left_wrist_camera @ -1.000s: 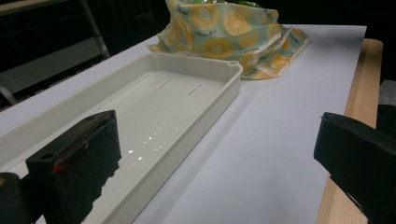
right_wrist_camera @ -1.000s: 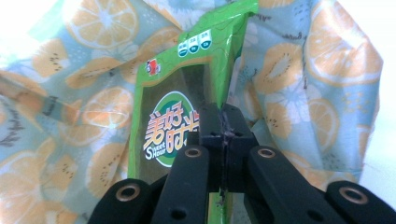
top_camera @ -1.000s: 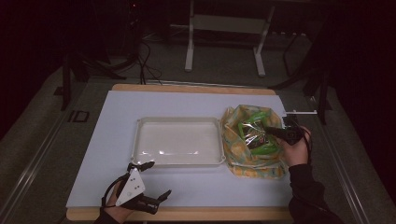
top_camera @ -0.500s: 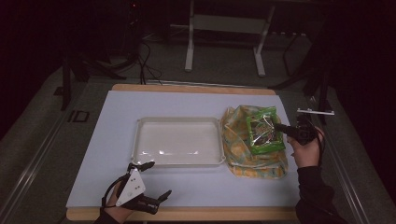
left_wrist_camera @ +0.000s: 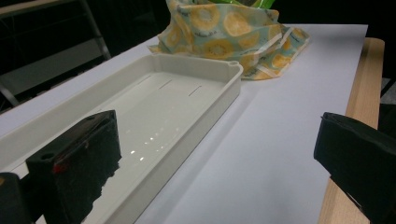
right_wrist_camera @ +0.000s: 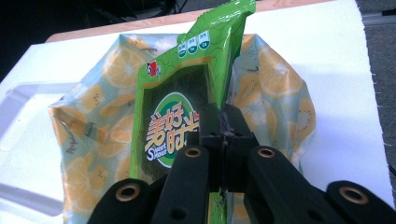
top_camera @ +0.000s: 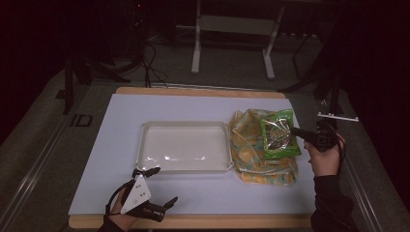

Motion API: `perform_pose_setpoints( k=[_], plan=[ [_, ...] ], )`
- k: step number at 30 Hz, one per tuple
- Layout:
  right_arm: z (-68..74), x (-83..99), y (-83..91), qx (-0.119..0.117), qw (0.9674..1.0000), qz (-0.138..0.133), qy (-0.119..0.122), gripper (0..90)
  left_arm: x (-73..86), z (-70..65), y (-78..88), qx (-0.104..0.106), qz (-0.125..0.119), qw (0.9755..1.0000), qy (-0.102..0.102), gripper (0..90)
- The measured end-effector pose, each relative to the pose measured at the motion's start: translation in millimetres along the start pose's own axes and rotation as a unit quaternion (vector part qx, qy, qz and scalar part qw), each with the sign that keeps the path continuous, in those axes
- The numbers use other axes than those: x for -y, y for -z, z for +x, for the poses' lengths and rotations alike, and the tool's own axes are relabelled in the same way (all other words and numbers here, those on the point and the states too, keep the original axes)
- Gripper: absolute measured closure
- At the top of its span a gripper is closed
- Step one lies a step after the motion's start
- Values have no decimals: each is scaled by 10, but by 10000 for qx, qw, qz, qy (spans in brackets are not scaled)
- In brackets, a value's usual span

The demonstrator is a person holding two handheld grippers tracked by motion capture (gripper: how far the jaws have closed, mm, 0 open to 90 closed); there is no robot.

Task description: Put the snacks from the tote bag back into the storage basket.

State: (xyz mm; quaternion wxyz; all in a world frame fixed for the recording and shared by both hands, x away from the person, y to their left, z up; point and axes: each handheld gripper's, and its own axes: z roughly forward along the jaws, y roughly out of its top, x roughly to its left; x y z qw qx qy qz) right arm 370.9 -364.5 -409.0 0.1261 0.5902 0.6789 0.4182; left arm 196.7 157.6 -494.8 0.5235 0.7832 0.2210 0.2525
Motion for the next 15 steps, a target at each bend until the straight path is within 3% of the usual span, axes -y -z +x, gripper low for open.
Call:
perform_pose_setpoints(
  k=[15],
  plan=[
    [77,-41,214,-67,9997,-248,-51,891,-3,0,-26,17,17,10000,0,11]
  ],
)
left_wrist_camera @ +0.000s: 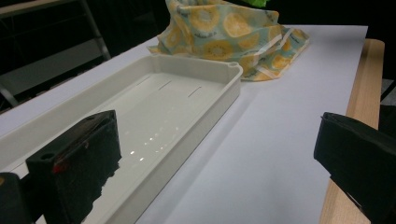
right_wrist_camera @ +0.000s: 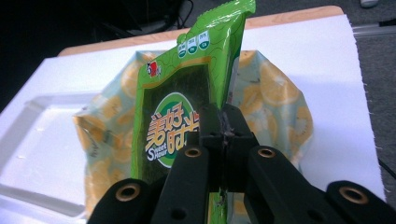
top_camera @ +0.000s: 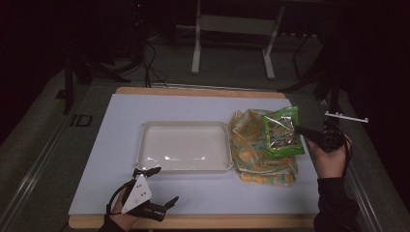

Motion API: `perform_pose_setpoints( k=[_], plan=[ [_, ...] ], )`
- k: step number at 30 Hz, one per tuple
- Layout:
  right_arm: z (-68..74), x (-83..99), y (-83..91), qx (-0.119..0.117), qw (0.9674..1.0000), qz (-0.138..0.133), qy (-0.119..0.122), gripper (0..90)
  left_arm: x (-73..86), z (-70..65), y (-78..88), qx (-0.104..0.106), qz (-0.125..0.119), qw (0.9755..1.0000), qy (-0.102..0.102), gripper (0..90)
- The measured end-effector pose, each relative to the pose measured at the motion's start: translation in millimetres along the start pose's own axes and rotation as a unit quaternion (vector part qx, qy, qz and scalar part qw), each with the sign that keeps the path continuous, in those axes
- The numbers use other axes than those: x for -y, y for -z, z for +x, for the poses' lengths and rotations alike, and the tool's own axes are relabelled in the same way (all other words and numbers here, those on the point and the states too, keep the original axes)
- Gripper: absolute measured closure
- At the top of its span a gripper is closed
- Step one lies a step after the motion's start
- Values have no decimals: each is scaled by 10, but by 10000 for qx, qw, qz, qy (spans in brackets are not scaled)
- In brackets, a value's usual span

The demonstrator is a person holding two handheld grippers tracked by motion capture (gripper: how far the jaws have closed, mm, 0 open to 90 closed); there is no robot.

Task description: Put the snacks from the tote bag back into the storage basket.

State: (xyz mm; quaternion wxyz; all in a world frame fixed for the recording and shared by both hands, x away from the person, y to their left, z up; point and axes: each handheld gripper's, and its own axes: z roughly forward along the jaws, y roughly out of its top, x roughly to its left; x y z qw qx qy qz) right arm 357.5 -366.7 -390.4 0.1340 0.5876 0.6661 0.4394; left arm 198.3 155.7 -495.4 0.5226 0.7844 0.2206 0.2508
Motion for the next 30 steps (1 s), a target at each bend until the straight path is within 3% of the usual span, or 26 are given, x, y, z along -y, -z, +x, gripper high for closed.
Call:
perform_pose_setpoints(
  k=[12,30],
  plan=[
    [122,-137,146,1,9997,-209,99,891,-1,1,0,7,2,10000,-4,11],
    [465,-361,220,-302,9984,-363,319,891,-4,-4,-2,16,-9,10000,-16,11]
  ],
)
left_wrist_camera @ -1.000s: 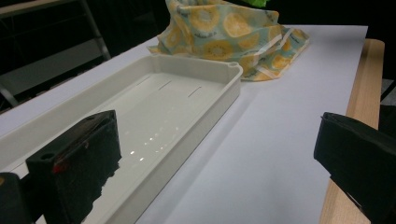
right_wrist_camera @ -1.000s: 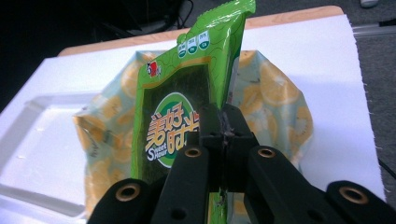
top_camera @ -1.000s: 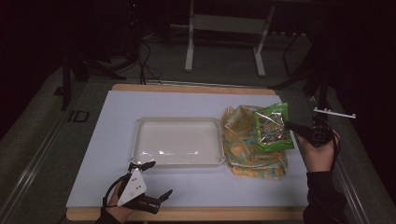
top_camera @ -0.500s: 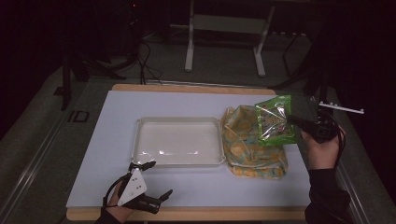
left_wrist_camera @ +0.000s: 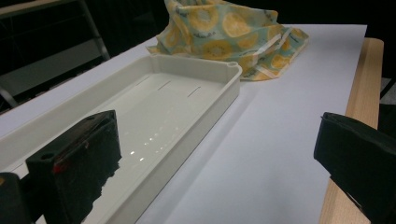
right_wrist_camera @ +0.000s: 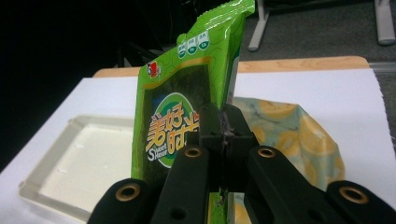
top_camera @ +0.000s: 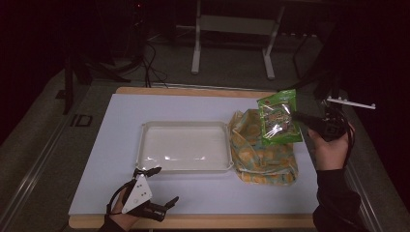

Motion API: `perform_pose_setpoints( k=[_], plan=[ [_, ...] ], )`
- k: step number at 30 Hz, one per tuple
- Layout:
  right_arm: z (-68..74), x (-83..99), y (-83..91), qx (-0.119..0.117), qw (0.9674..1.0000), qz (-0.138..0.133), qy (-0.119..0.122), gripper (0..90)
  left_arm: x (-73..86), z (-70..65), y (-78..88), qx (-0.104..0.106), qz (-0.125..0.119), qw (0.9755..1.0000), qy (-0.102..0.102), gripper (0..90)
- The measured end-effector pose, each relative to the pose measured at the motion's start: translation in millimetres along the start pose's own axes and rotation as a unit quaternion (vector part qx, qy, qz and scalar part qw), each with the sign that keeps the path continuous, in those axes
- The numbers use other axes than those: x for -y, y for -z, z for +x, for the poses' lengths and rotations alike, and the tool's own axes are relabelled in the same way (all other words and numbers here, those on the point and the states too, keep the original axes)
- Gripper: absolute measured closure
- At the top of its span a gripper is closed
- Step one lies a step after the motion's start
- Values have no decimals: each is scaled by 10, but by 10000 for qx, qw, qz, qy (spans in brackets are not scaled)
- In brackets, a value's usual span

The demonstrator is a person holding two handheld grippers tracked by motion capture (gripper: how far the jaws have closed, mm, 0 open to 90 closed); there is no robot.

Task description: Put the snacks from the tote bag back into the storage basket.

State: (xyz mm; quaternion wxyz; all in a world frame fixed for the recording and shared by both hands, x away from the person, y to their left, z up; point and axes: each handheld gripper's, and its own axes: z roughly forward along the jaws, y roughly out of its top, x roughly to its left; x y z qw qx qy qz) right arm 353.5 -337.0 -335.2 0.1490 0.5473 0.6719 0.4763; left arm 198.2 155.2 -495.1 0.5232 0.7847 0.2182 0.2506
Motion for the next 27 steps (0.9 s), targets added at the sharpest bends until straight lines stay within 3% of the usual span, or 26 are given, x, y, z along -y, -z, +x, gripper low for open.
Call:
perform_pose_setpoints(
  k=[14,27],
  plan=[
    [312,-181,-64,-168,9997,-67,159,891,-1,-3,0,7,-6,10000,-23,11],
    [513,-203,-212,-361,9989,20,286,890,-4,-7,9,0,-8,10000,-47,11]
  ],
)
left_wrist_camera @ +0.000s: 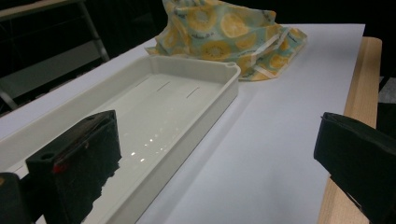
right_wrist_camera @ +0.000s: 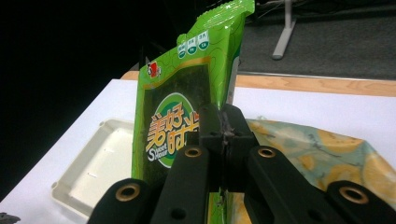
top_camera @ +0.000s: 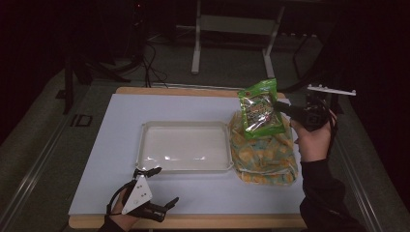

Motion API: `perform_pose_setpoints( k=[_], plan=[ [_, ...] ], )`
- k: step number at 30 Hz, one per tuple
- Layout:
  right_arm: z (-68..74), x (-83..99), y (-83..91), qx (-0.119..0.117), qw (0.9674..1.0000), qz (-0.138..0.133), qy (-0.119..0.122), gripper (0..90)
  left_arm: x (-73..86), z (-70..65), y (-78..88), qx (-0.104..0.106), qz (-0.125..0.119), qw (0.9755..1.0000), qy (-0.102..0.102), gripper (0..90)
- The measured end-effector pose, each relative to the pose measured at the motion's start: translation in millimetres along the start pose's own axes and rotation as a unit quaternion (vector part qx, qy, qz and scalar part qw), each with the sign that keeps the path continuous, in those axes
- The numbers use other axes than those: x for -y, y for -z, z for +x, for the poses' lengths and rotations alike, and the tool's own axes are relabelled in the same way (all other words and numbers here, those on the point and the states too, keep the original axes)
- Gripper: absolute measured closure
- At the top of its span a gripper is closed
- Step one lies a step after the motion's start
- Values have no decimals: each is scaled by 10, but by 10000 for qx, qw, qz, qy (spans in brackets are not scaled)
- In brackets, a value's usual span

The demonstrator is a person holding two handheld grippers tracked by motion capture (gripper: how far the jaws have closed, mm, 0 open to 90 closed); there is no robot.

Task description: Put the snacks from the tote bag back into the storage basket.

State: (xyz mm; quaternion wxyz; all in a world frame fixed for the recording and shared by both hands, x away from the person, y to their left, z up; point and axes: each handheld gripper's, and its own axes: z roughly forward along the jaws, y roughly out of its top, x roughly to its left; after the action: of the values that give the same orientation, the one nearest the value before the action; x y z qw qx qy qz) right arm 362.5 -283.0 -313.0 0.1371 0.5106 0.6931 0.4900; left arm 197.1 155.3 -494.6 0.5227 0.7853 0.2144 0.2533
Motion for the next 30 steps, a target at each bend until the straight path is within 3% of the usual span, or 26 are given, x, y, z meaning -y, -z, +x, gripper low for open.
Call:
perform_pose_setpoints(
  k=[25,30],
  plan=[
    [486,-53,-446,-364,9991,21,236,890,-1,-2,14,18,-31,10000,-9,11],
    [563,-44,-526,-553,9984,-23,145,890,-1,-4,13,16,-35,10000,5,11]
  ],
)
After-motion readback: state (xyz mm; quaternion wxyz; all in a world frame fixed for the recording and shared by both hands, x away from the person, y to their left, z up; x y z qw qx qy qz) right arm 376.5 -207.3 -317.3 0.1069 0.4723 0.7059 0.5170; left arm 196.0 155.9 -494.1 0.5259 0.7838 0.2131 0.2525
